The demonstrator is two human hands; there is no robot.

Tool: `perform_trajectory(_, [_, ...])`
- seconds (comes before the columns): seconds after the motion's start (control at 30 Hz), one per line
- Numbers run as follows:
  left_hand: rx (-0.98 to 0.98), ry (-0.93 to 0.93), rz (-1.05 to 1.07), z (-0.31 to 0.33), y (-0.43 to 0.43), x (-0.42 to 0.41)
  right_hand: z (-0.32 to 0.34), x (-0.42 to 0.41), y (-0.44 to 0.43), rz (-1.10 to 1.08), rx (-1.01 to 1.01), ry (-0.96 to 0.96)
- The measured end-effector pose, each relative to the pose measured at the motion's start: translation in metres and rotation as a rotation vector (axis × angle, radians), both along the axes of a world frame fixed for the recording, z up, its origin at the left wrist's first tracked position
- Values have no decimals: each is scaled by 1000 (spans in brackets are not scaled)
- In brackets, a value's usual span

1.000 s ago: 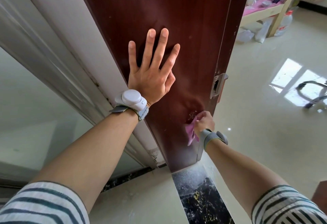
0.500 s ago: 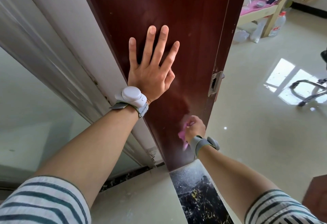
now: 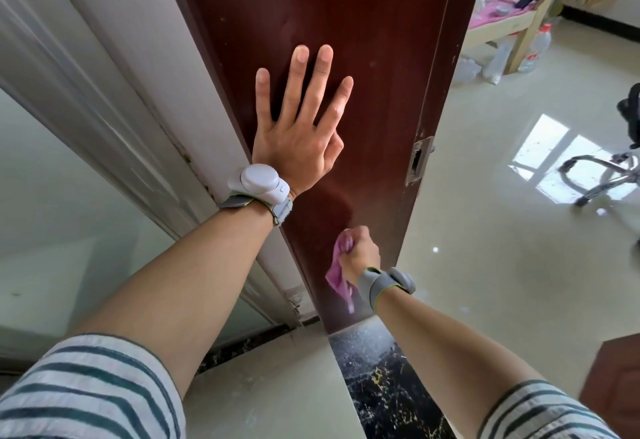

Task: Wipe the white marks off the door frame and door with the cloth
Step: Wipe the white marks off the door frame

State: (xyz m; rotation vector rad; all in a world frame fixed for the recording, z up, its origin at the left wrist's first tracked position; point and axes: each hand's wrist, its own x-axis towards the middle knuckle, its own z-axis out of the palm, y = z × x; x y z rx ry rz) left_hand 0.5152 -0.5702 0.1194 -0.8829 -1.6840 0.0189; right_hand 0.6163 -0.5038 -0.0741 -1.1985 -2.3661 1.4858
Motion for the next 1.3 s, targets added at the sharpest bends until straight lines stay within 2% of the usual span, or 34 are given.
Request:
perform_trajectory(0.1, [-7,2,3,0,-1,-1,11,10,31,-101,29,22])
perform_trajectory(0.4, [-13,-42,-2,2,0,6,86,49,116,-94,223,160])
perform_trajectory(0.5, [-79,-107,-20,8,4,13,119,48,133,-64,400,210])
perform_trajectory(0.73, [-91,-114,-122,62,46,26,210,36,167,-43,743,649])
perform_trajectory(0.93, [-47,-84,-57,96,74,26,282,13,202,62,895,852])
perform_trajectory(1.03, [-29,-71,-14,90,78,23,280,-1,211,143,984,902])
perform_trajectory(1.17, [49,-38,-15,80,87,20,248,-11,218,165,953,962])
perform_trajectory(1.23, [83,-36,-22,76,94,20,223,-9,215,264,978,923])
perform_trajectory(1.3, [100,-32,-19,74,96,19,196,-3,215,365,1005,805])
